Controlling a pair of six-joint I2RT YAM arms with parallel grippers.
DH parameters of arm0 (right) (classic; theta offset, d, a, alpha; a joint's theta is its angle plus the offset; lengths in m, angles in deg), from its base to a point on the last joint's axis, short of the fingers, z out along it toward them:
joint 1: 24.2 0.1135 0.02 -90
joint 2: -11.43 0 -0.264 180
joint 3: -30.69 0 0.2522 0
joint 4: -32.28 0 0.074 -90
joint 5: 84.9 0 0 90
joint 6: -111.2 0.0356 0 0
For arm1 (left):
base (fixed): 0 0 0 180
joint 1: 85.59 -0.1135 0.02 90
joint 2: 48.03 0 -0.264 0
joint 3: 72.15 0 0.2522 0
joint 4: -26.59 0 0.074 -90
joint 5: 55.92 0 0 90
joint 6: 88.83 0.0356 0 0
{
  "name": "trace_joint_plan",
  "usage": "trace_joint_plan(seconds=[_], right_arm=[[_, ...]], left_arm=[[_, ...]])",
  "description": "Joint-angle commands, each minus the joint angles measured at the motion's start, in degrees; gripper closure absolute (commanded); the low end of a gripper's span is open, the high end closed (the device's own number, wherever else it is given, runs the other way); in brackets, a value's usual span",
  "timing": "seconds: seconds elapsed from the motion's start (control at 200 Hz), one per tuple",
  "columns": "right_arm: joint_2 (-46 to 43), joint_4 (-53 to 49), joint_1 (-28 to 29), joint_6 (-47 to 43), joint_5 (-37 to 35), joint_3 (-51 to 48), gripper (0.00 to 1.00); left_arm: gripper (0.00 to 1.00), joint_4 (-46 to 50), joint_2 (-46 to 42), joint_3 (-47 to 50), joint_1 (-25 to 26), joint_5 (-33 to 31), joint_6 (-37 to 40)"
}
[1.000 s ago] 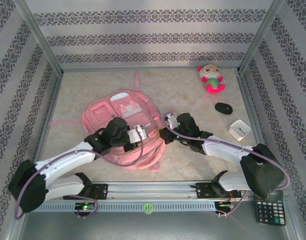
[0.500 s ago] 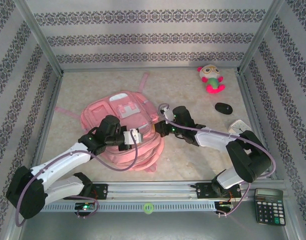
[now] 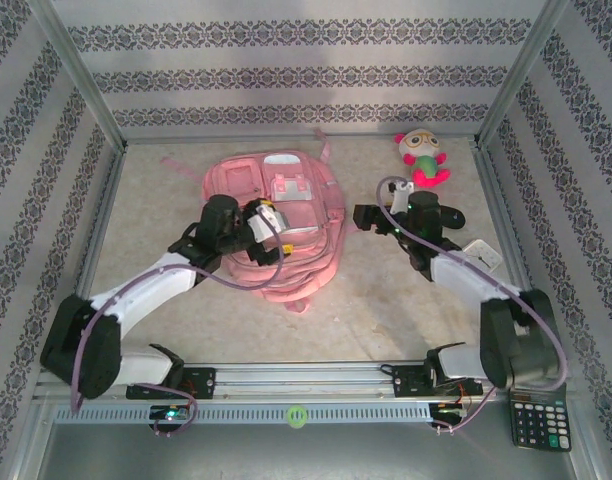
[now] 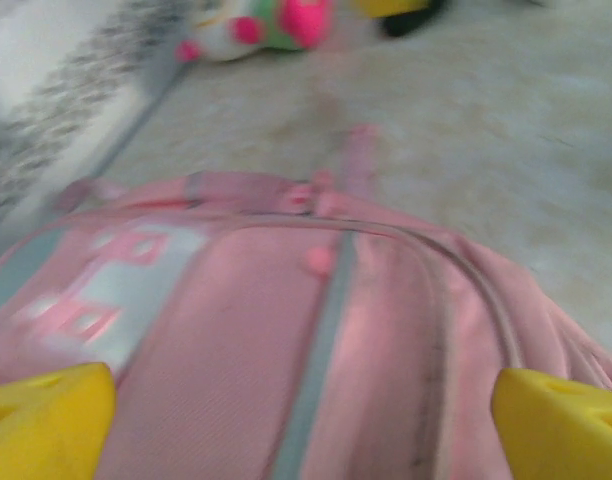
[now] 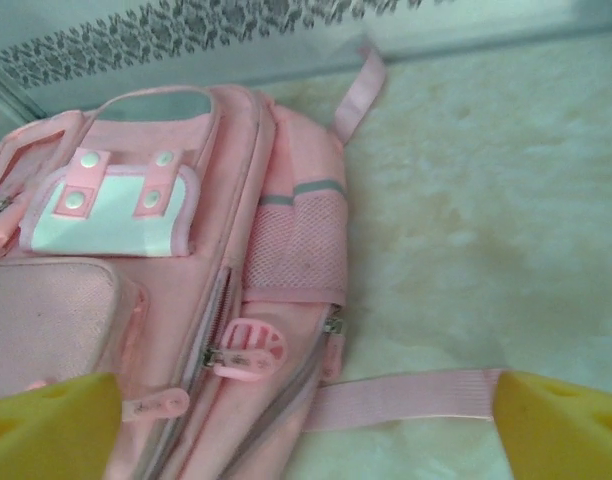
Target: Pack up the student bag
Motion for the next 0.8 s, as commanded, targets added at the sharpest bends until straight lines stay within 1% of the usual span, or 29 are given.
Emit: trace_joint_plan(seconds=[0.0, 0.04, 0.09, 0.16, 0.245, 0.32, 0.355, 0.38, 0.39, 0.43, 0.445, 0.495, 0.53, 0.56, 0.585, 0.61, 0.655, 0.69, 0.7, 0.719, 0.729, 0.749, 0.769, 0.784, 0.794], right_arm=[[-5.4, -0.7, -4.7, -2.6, -4.5, -5.5, 0.02], [-7.0, 0.6, -6.6, -0.9, -6.4, -7.2, 0.02], [-8.9, 2.0, -8.1, -1.5, -7.1, -8.6, 0.02], [-9.9, 2.1, -8.3, -6.1, -8.8, -9.2, 0.02], [-7.5, 4.2, -8.4, -10.4, -10.3, -9.4, 0.02], [-2.0, 9.6, -8.5, -11.8, -10.1, -10.1, 0.02], [0.9, 14.1, -8.5, -11.9, -9.3, -10.9, 0.02], [3.3, 18.8, -8.5, -11.5, -8.6, -11.7, 0.02], [4.1, 19.2, -8.5, -11.3, -8.2, -11.6, 0.02], [4.5, 10.8, -8.5, -13.0, -6.7, -8.0, 0.02], [4.7, 10.0, -8.4, -14.0, -6.3, -7.3, 0.02], [5.9, 13.7, -7.8, -17.0, -6.1, -7.8, 0.02], [5.1, 15.1, -7.2, -20.7, -6.3, -8.5, 0.02], [5.3, 20.0, -7.5, -20.3, -6.5, -10.4, 0.02], [6.0, 21.9, -8.4, -19.4, -6.6, -11.4, 0.02], [6.9, 24.8, -9.3, -18.4, -6.2, -12.4, 0.02], [8.3, 29.7, -11.0, -16.8, -5.0, -14.3, 0.02], [11.1, 34.0, -11.8, -15.8, -4.6, -15.5, 0.02], [12.3, 36.7, -11.8, -15.4, -4.8, -15.7, 0.02], [14.5, 41.0, -11.9, -14.1, -5.3, -15.9, 0.02], [14.8, 41.5, -11.9, -13.7, -5.3, -15.9, 0.02], [14.5, 40.5, -12.3, -13.4, -5.4, -15.9, 0.02], [12.9, 36.5, -12.4, -13.6, -6.2, -15.3, 0.02], [11.9, 34.0, -12.4, -13.7, -7.4, -14.8, 0.02], [11.6, 32.6, -12.4, -13.7, -8.3, -14.5, 0.02]], left_arm=[[0.01, -3.5, -8.8, 6.1, -1.6, -23.8, -19.8], [0.01, -3.3, -11.6, 8.4, -3.0, -30.9, -23.1], [0.01, -3.4, -14.8, 11.3, -4.9, -37.3, -25.6], [0.0, -5.4, -17.0, 15.0, -7.4, -42.6, -26.4], [0.01, -12.2, -15.4, 19.4, -9.6, -47.0, -26.0], [0.01, -18.5, -10.4, 22.0, -12.1, -48.9, -26.7], [0.01, -23.2, -7.5, 23.5, -13.4, -47.6, -26.7], [0.01, -28.5, -5.0, 24.9, -14.4, -45.5, -26.9], [0.01, -30.0, -3.9, 25.6, -14.7, -44.7, -27.0], [0.01, -42.5, 1.5, 28.1, -16.0, -41.9, -27.1], [0.01, -47.1, 3.9, 28.6, -16.5, -40.5, -25.9], [0.01, -57.6, 11.9, 29.1, -16.7, -40.7, -23.9], [0.01, -61.3, 16.4, 29.5, -17.0, -41.3, -25.1], [0.01, -69.2, 19.6, 30.9, -17.5, -40.3, -24.1], [0.01, -72.4, 20.0, 32.3, -18.0, -39.2, -24.7], [0.01, -71.7, 19.2, 33.0, -18.7, -37.3, -25.7], [0.01, -67.2, 19.4, 31.9, -20.1, -34.7, -27.0], [0.01, -67.4, 21.4, 29.9, -20.5, -36.2, -27.2], [0.01, -67.1, 21.6, 29.3, -20.6, -36.4, -27.1], [0.01, -64.1, 21.0, 27.8, -20.7, -36.6, -27.3], [0.01, -61.4, 20.2, 27.1, -20.7, -36.6, -27.7], [0.01, -54.8, 18.5, 25.5, -20.9, -36.7, -28.8], [0.01, -49.2, 17.7, 23.4, -21.3, -36.4, -29.6], [0.01, -47.6, 17.6, 23.0, -22.0, -35.3, -30.1], [0.01, -48.2, 17.9, 23.0, -22.5, -34.4, -30.4]])
